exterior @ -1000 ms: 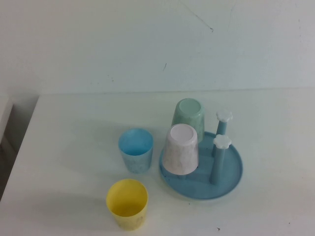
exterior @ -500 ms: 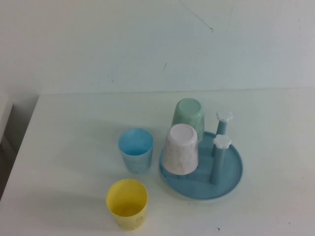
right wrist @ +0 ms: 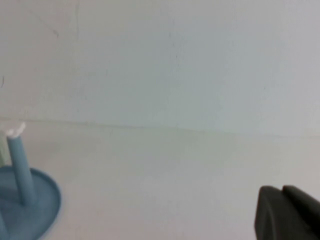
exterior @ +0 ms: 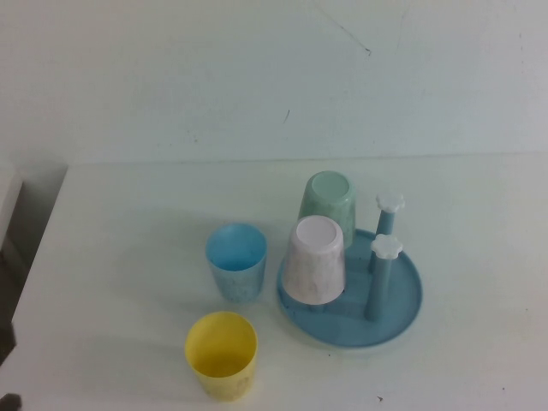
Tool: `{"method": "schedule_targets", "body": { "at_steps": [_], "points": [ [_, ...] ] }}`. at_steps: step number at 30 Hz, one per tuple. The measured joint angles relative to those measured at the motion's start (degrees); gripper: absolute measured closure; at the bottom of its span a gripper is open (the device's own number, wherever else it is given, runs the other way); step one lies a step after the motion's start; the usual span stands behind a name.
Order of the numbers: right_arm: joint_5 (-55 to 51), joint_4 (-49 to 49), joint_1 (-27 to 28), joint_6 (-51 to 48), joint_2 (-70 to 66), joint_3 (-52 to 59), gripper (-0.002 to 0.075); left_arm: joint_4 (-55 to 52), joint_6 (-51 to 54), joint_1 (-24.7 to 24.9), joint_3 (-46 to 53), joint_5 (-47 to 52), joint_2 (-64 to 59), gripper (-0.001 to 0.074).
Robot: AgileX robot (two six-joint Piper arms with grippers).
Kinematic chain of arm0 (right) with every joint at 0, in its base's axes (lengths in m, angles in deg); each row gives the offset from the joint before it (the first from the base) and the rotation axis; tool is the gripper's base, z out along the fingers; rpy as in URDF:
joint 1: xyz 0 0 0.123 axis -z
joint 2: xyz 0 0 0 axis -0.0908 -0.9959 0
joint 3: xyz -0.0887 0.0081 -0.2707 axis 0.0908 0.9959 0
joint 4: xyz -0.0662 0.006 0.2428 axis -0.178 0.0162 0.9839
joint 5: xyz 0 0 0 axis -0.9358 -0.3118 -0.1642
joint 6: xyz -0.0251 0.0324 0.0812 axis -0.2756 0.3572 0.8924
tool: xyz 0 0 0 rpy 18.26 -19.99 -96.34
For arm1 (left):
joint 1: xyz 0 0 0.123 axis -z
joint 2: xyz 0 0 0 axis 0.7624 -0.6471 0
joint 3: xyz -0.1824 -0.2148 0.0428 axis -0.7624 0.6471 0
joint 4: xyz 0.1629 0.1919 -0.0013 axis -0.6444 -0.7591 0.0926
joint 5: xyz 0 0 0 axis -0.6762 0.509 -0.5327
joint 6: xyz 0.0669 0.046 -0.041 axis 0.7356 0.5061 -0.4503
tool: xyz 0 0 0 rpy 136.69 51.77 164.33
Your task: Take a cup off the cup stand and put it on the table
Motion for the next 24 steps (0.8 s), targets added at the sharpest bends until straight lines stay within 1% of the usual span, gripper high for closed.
{"method": "schedule_targets", "body": {
  "at_steps": [2, 4, 11, 14, 16, 17, 20, 22, 23, 24],
  "points": [
    [-1.9, 2.2, 0.0, -2.1, -3.1, -1.2, 0.0729, 2.7, 4.3, 0.0, -3.5, 4.0, -5.2, 0.0738],
    [-2.7, 5.6, 0.0, -6.4, -6.5, -1.7, 0.0729, 5.9, 9.1, 0.0, -7.2, 7.5, -11.0, 0.0738],
    [-6.5, 24.4, 0.0, -28.2, -15.9, -1.7, 0.0729, 20.6, 24.3, 0.0, -19.1, 15.0, -30.0, 0.0738],
    [-7.8, 29.8, 0.0, -36.7, -18.5, -1.7, 0.0729, 25.5, 29.1, 0.7, -24.2, 16.3, -36.5, 0.0738],
    [-8.4, 31.9, 0.0, -40.0, -19.5, -1.7, 0.0729, 25.3, 29.9, 2.7, -26.9, 15.7, -39.7, 0.0738],
    [-8.5, 32.7, 0.0, -41.2, -20.1, -1.7, 0.0729, 24.5, 29.9, 4.4, -28.4, 15.4, -41.4, 0.0738],
    [-8.5, 33.7, 0.0, -43.2, -21.1, -1.7, 0.0729, 20.1, 27.2, 11.9, -32.9, 14.5, -46.5, 0.0738],
    [-8.6, 34.0, 0.0, -44.0, -21.5, -1.7, 0.0729, 15.2, 22.9, 16.9, -36.6, 14.1, -50.6, 0.0738],
    [-8.6, 34.0, 0.0, -44.4, -21.6, -1.7, 0.0729, 13.1, 21.2, 18.2, -38.1, 14.1, -52.4, 0.0738],
    [-8.6, 34.0, 0.0, -44.6, -21.6, -1.7, 0.0729, 10.6, 19.2, 20.5, -40.7, 14.8, -54.5, 0.0738]
  ]
}}
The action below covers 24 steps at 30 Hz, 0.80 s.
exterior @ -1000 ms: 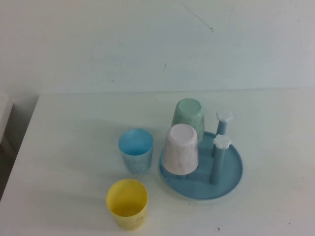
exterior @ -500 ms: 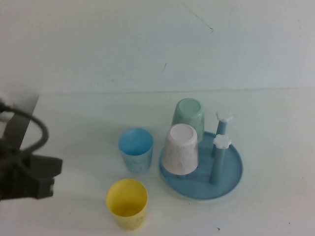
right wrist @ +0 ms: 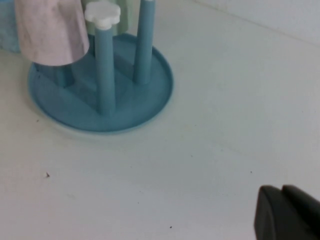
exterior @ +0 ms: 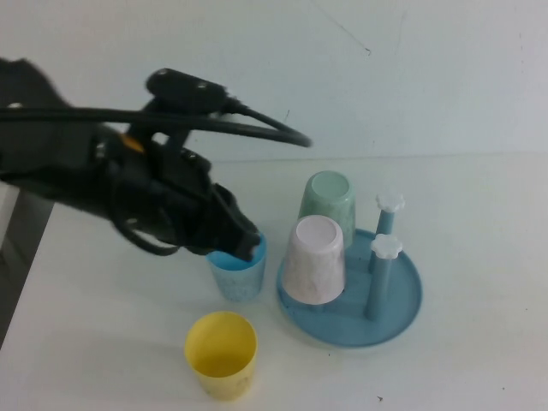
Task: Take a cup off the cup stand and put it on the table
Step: Pick up the cup from the rack
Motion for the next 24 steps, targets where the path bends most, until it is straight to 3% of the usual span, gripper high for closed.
{"method": "schedule_targets", "body": {
  "at_steps": [3, 6, 14, 18, 24],
  "points": [
    [0.0, 0.0, 0.0, -0.5, -0.1, 0.0, 0.0729, -5.1, -4.4, 3.7, -6.2, 4.1, -6.1, 0.0731],
    [0.0, 0.1, 0.0, -0.8, -0.1, 0.0, 0.0729, -7.0, -5.5, 5.8, -12.1, 8.0, -11.3, 0.0659],
    [0.0, 2.2, 0.0, -1.5, -0.1, 0.0, 0.0729, -8.1, -7.4, 6.2, -23.8, 12.2, -21.0, 0.0132],
    [-0.1, 2.5, 0.0, -1.5, -0.1, 0.0, 0.0729, -8.4, -7.4, 6.2, -27.3, 13.3, -25.2, 0.0059],
    [-0.2, 2.7, 0.0, -2.0, -0.1, 0.0, 0.0729, -9.0, -8.2, 6.3, -29.8, 13.6, -30.9, 0.0043]
  ]
}}
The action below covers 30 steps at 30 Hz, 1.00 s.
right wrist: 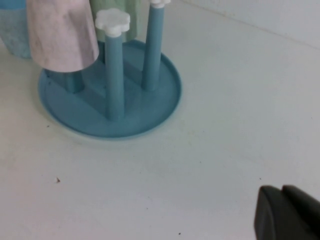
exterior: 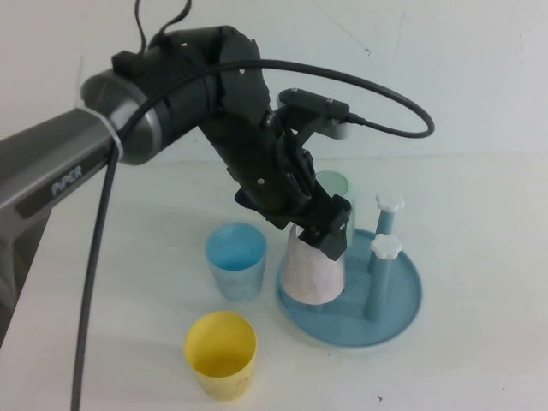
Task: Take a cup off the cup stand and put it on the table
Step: Pick up the cup from the rack
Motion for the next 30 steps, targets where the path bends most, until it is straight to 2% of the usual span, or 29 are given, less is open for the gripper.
{"method": "schedule_targets", "body": {
  "at_steps": [9, 14, 24, 30],
  "points": [
    [-0.1, 1.8, 0.0, -2.1, 0.0, 0.0, 0.0729, -1.5, -3.0, 1.2, -0.8, -0.5, -5.6, 0.0043],
    [-0.1, 2.1, 0.0, -2.3, 0.0, 0.0, 0.0729, -2.9, -4.7, 1.2, -1.4, -0.2, -5.9, 0.0141],
    [2.2, 4.3, 0.0, -2.3, 0.0, 0.0, 0.0729, -3.0, -5.5, 1.2, -10.8, 6.9, -5.9, 0.014],
    [5.7, 12.2, 0.0, -2.3, 0.0, 0.0, 0.0729, -2.0, -6.6, 1.2, -16.0, 7.9, -4.8, 0.014]
  ]
}}
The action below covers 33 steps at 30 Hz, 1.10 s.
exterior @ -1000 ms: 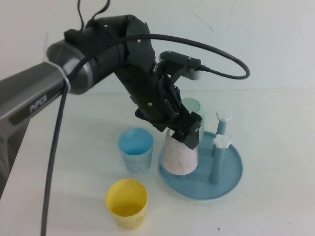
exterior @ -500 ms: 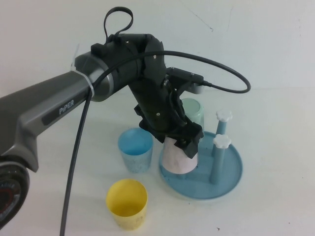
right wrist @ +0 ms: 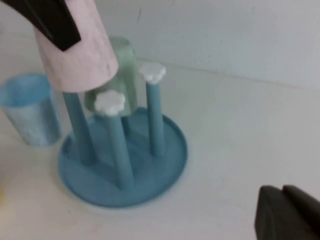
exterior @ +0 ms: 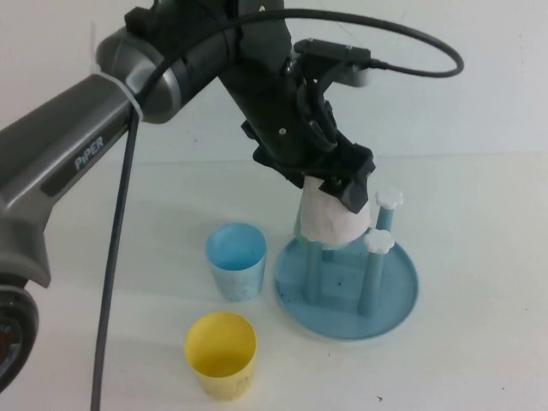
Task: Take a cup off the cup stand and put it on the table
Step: Pick up the cup from the rack, then hand over the cup
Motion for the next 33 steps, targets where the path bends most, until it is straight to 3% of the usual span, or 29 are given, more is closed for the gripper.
{"method": "schedule_targets", "body": {
  "at_steps": [4, 10, 12, 17, 21, 23, 26, 29, 33],
  "points": [
    [0.4, 12.8, 0.0, -1.8, 0.0, 0.0, 0.0729, 0.6, -0.8, 0.0, -1.7, 0.1, 2.4, 0.014],
    [-4.2, 41.4, 0.0, -19.7, 0.0, 0.0, 0.0729, 4.4, -1.0, 0.0, -2.1, 0.4, 7.9, 0.014],
    [-6.9, 45.8, 0.0, -24.8, 0.0, -0.4, 0.0729, 9.1, -0.9, 0.0, -2.1, 0.5, 9.2, 0.014],
    [-14.0, 48.7, 0.0, -29.5, 0.0, -2.1, 0.069, 30.1, 8.2, 0.0, -2.1, 0.7, 10.9, 0.014],
    [-17.1, 48.7, 0.0, -26.0, 0.0, -4.1, 0.0497, 46.3, 15.8, 0.0, -2.1, 0.7, 10.9, 0.014],
    [-16.9, 48.7, 0.0, -24.3, 0.0, -5.5, 0.037, 50.3, 17.4, 0.0, -2.2, 0.7, 11.0, 0.014],
    [-15.5, 48.8, 0.0, -23.8, 0.0, -7.6, 0.0265, 53.5, 18.7, 0.0, -2.2, 0.6, 11.0, 0.014],
    [-13.7, 49.0, 0.0, -25.0, 0.0, -9.7, 0.0248, 54.7, 18.9, 0.1, -2.2, 0.5, 11.0, 0.014],
    [-12.9, 49.1, 0.0, -26.7, 0.0, -12.2, 0.0307, 55.2, 18.9, 1.4, -2.2, 0.3, 11.0, 0.014]
  ]
}}
